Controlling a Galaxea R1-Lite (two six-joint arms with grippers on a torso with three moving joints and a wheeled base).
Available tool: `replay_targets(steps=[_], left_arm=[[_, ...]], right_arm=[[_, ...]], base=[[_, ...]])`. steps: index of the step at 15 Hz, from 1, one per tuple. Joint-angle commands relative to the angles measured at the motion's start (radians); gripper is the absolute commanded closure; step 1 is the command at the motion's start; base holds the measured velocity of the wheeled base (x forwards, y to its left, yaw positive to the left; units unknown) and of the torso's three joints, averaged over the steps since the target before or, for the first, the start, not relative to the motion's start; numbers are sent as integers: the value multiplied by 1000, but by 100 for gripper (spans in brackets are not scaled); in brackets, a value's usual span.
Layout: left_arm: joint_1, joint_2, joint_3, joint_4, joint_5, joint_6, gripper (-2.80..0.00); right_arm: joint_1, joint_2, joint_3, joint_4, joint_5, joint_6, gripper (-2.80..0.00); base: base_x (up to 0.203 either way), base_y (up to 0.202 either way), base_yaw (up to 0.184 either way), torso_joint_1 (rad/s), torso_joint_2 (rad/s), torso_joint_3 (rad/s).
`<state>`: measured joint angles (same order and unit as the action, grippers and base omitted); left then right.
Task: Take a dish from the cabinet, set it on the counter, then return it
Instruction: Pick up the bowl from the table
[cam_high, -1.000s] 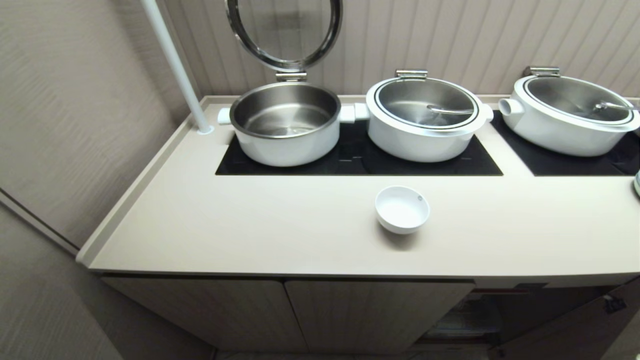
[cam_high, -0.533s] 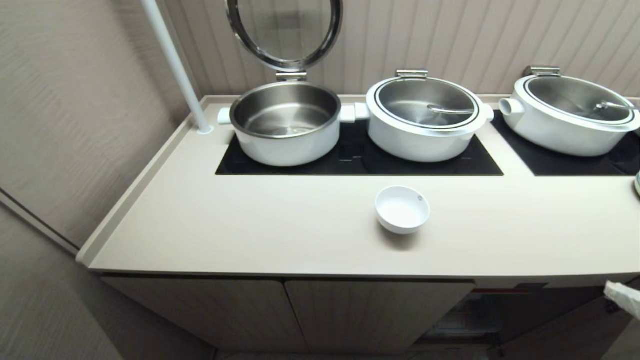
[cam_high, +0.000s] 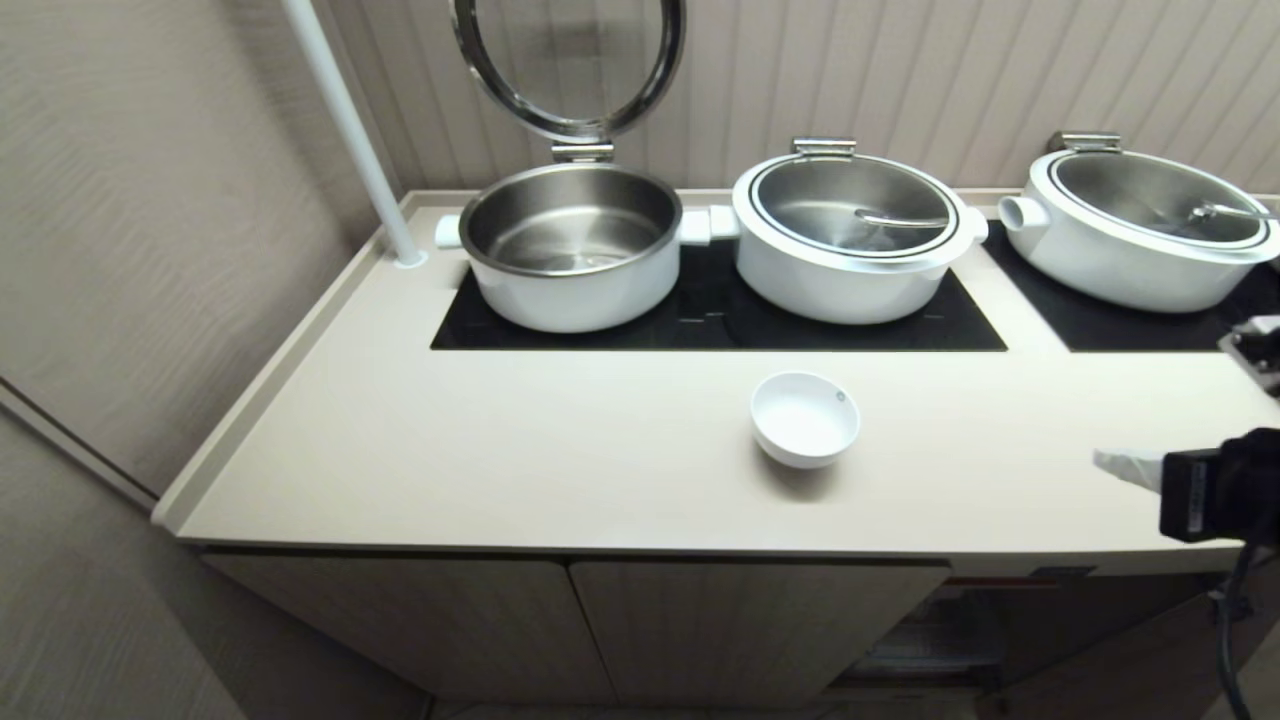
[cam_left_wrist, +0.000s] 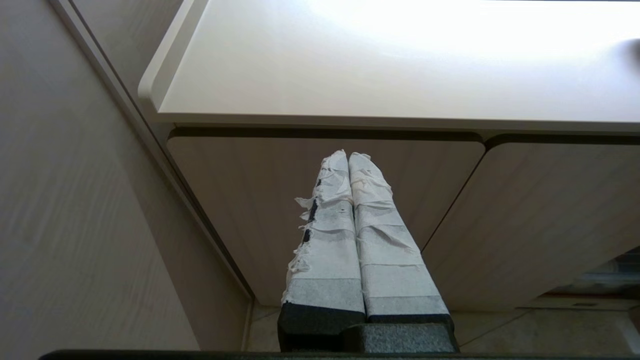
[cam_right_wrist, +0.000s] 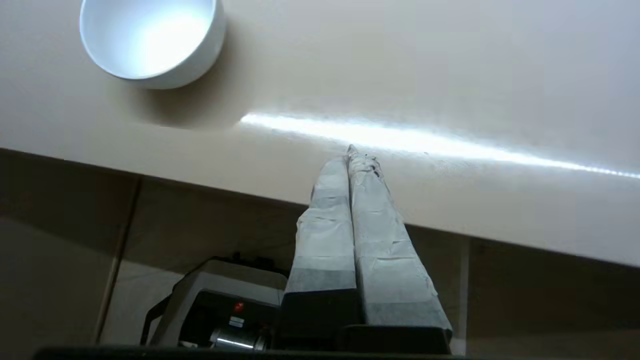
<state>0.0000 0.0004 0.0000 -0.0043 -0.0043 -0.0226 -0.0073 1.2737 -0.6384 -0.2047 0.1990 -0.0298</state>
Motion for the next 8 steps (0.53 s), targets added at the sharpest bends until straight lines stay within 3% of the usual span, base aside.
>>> replay_targets(steps=[1, 8], left_arm=[[0, 0, 0, 0, 0, 0, 0], [0, 0, 0, 0, 0, 0, 0]], right_arm=[[58, 138, -86, -4, 8, 0, 0], [114, 409, -414, 68, 11, 1, 0]], base=[[0, 0, 0, 0, 0, 0], [0, 0, 0, 0, 0, 0]])
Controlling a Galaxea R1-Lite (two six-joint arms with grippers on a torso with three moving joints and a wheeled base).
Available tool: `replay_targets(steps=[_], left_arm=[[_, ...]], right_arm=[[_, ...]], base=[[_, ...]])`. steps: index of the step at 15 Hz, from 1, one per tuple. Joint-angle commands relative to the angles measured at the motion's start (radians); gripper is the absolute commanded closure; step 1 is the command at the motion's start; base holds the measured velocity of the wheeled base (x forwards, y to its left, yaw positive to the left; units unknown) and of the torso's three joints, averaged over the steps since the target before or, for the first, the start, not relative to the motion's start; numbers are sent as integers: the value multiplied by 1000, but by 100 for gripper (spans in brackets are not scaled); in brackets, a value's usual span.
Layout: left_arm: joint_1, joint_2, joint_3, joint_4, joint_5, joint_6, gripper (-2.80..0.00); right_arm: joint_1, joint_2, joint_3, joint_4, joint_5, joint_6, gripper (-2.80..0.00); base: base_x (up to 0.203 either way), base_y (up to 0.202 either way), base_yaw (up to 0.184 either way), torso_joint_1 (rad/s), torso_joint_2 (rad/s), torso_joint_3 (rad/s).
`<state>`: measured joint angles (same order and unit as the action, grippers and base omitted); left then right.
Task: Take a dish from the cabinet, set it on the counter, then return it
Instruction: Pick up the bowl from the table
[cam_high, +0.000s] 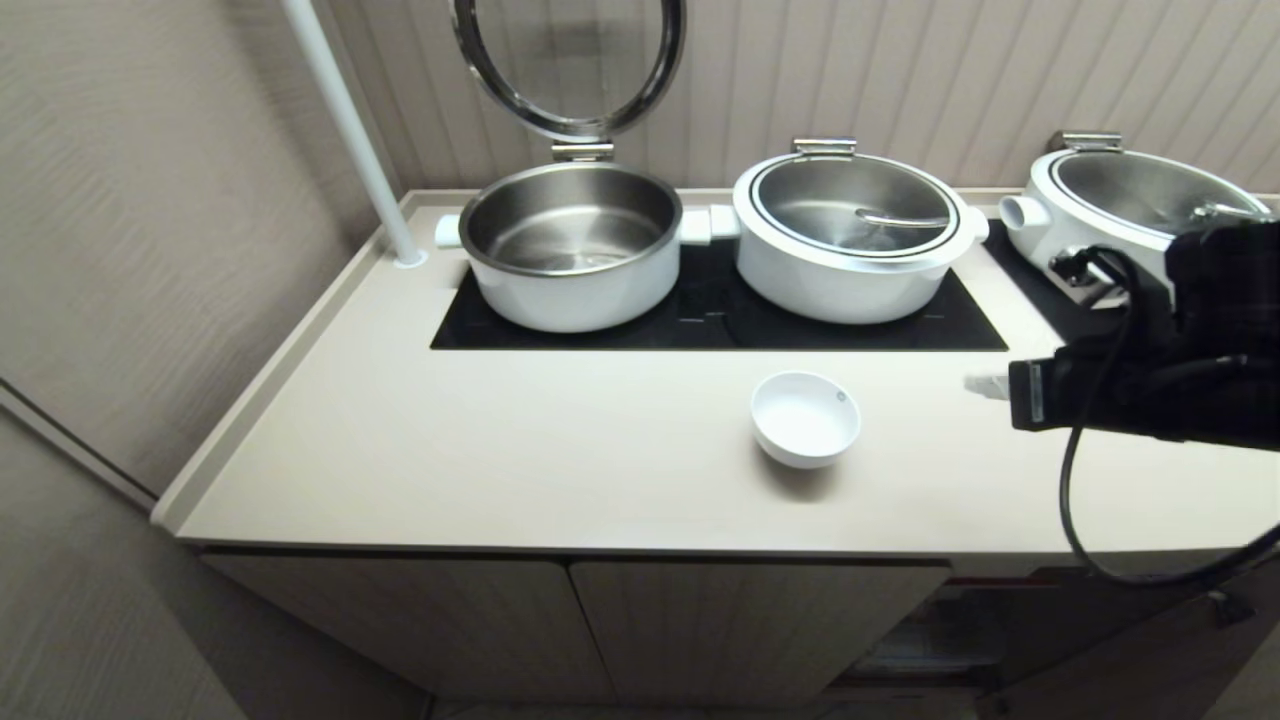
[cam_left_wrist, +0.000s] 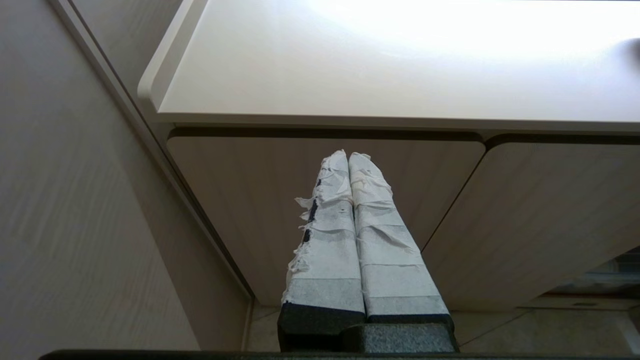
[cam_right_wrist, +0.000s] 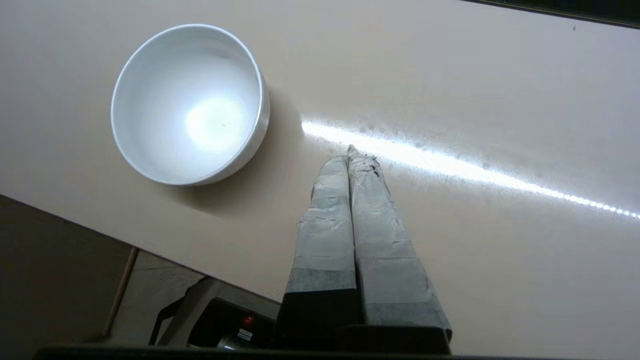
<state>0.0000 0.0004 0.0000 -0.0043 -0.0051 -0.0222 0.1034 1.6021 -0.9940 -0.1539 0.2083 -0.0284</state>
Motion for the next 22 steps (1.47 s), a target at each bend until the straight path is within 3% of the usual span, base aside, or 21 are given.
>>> replay_targets(steps=[1, 5, 13, 18, 19, 22], left_arm=[[0, 0, 0, 0, 1, -1, 0], [0, 0, 0, 0, 1, -1, 0], [0, 0, 0, 0, 1, -1, 0], [0, 0, 0, 0, 1, -1, 0], [0, 0, 0, 0, 1, -1, 0], [0, 0, 0, 0, 0, -1, 0]], right_arm=[[3, 96, -110, 71, 2, -1, 0], [19, 169, -346, 336, 19, -2, 0], [134, 270, -718, 829, 18, -9, 0], [148, 385, -966, 1051, -4, -10, 0], [151, 401, -970, 1063, -44, -11, 0], [157, 427, -971, 1064, -60, -11, 0]], base=[[0, 0, 0, 0, 0, 0], [0, 0, 0, 0, 0, 0], [0, 0, 0, 0, 0, 0], [0, 0, 0, 0, 0, 0], [0, 0, 0, 0, 0, 0], [0, 0, 0, 0, 0, 0]])
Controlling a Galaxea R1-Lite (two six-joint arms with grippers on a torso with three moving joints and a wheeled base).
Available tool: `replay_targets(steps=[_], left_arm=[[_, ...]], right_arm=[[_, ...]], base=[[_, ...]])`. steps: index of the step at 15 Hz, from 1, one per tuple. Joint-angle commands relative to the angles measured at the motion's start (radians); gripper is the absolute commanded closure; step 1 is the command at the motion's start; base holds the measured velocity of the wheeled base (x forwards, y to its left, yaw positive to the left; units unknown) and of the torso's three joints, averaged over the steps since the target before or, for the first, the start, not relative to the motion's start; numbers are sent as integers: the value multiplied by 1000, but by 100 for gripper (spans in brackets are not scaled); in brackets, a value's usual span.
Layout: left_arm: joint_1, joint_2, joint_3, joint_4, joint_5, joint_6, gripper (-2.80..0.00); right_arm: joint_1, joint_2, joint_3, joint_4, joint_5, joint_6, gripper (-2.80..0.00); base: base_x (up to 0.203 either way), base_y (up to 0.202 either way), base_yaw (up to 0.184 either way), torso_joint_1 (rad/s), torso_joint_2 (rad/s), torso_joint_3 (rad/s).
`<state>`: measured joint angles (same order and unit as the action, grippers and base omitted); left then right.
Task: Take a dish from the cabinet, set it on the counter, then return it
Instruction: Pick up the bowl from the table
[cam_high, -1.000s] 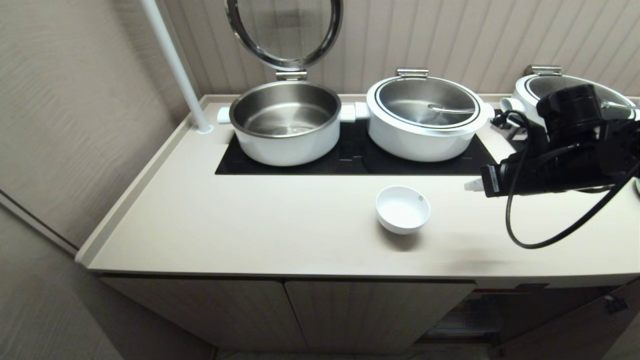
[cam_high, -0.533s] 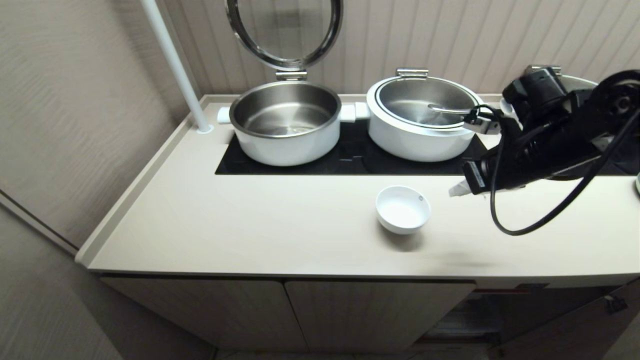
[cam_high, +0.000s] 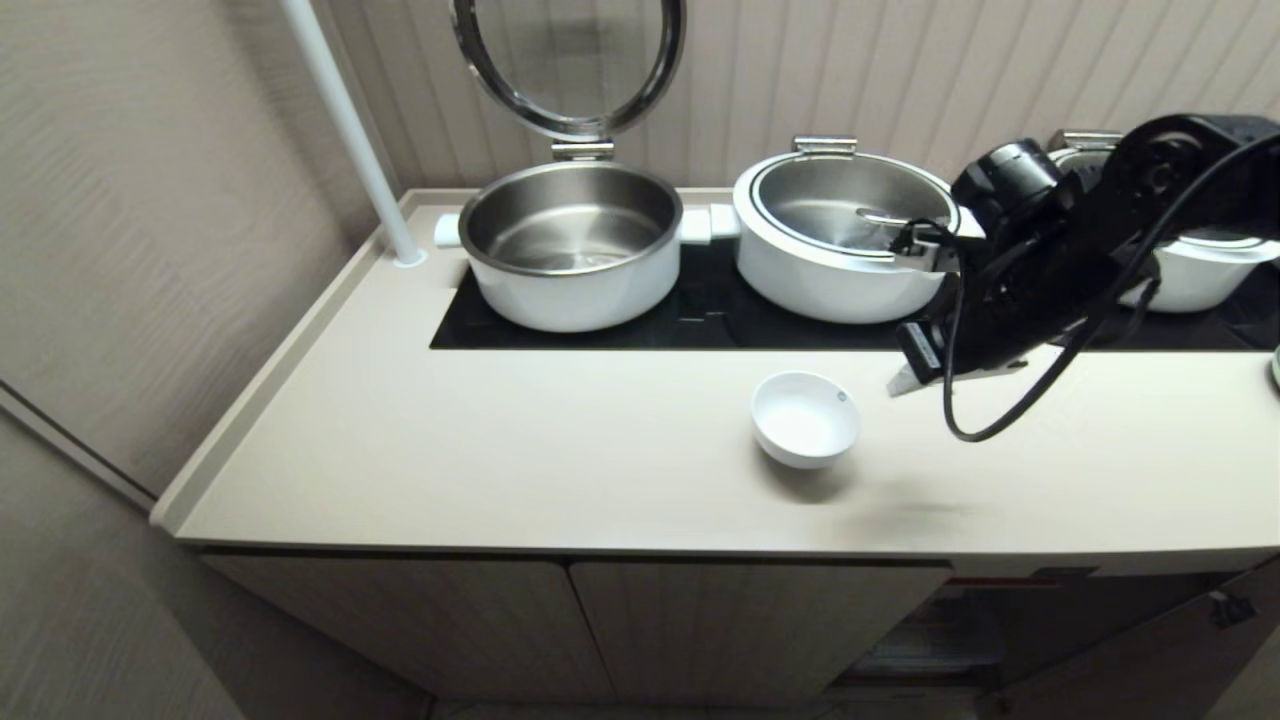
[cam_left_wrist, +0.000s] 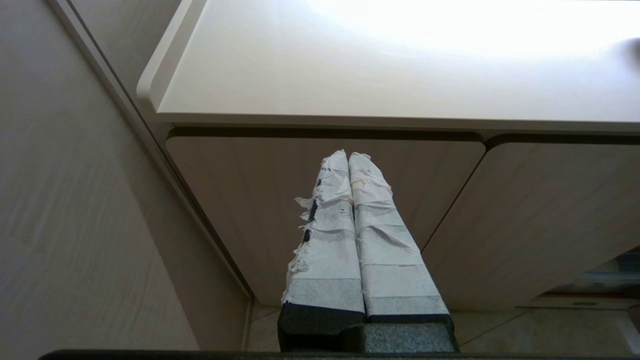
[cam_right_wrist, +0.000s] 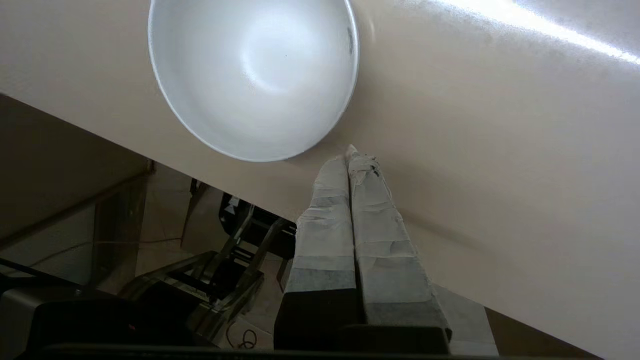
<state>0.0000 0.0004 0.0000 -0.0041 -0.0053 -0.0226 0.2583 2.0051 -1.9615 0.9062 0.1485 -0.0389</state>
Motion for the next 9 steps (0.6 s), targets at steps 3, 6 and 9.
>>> replay_targets(steps=[3, 6, 9], left_arm=[[0, 0, 0, -1, -1, 0, 0], [0, 0, 0, -1, 1, 0, 0], [0, 0, 0, -1, 1, 0, 0]], right_arm=[[6, 41, -4, -7, 0, -1, 0], [6, 47, -4, -12, 0, -2, 0], [6, 48, -4, -12, 1, 1, -280]], base=[[0, 0, 0, 0, 0, 0], [0, 0, 0, 0, 0, 0], [0, 0, 0, 0, 0, 0]])
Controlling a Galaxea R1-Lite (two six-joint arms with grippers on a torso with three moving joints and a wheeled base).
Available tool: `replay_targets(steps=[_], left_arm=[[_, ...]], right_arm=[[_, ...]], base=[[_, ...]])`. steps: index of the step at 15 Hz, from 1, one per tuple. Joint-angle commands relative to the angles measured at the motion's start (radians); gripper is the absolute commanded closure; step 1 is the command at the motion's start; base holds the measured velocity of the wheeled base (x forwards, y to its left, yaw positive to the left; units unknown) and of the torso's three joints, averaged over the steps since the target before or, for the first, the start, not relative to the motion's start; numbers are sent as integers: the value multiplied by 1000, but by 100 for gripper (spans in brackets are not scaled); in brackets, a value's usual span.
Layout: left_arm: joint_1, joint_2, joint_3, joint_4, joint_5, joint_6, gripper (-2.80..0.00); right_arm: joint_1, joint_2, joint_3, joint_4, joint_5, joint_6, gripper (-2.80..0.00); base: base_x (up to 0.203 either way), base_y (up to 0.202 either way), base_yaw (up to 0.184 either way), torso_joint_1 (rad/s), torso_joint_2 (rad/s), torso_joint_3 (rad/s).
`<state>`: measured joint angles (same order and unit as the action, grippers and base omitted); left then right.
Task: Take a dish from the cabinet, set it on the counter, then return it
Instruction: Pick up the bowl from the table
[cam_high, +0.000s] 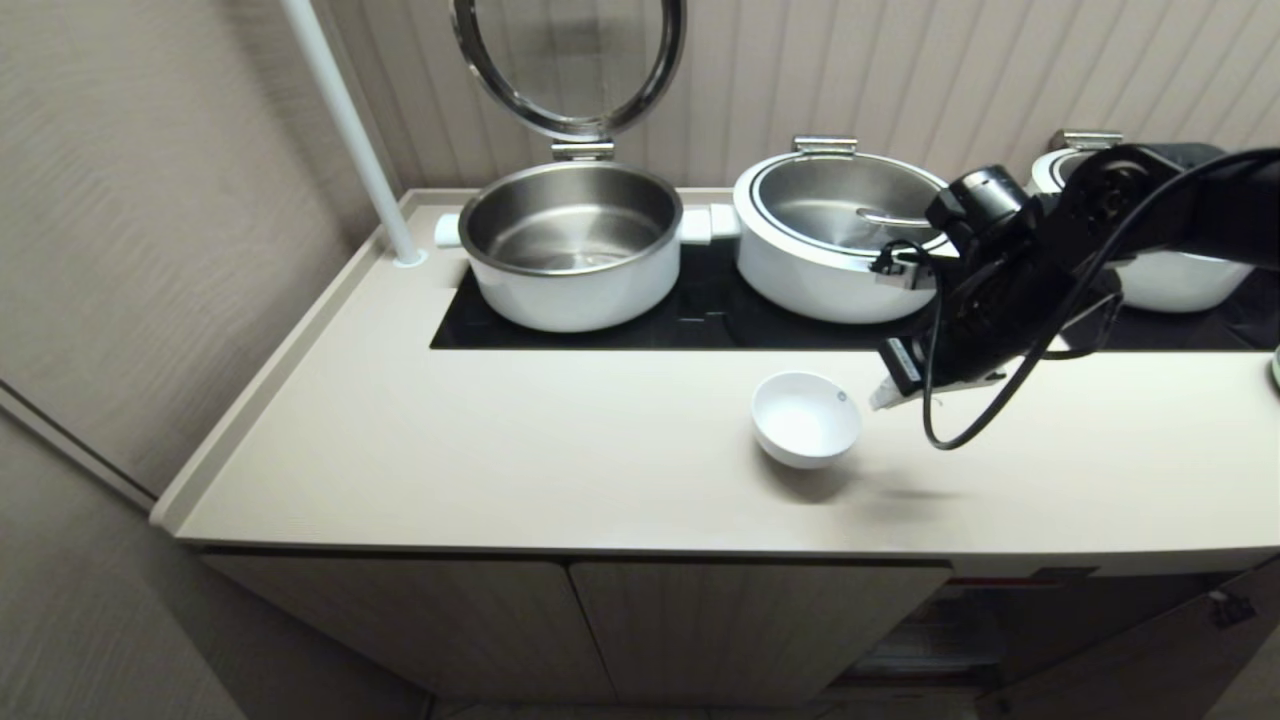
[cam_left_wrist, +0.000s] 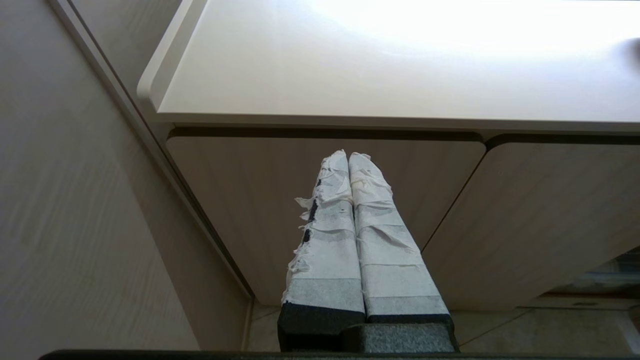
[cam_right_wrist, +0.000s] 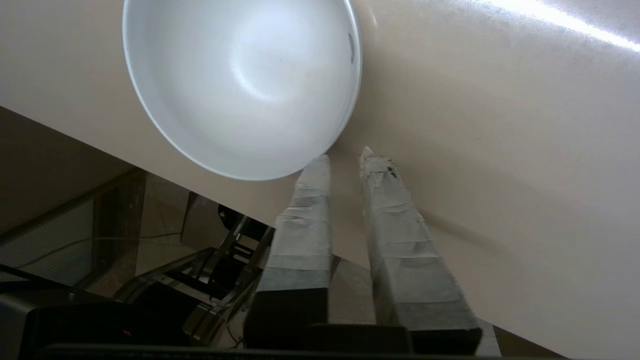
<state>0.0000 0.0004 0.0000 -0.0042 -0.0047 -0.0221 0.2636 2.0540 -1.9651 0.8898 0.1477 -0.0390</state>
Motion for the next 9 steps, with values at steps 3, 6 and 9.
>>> replay_targets(steps=[3, 6, 9], left_arm=[[0, 0, 0, 0, 0, -1, 0], [0, 0, 0, 0, 0, -1, 0], [0, 0, 0, 0, 0, -1, 0]], right_arm=[[5, 5, 0, -28, 1, 5, -280], [5, 12, 0, -32, 0, 1, -280], [11, 22, 0, -31, 0, 0, -280]], base=[[0, 0, 0, 0, 0, 0], [0, 0, 0, 0, 0, 0], [0, 0, 0, 0, 0, 0]])
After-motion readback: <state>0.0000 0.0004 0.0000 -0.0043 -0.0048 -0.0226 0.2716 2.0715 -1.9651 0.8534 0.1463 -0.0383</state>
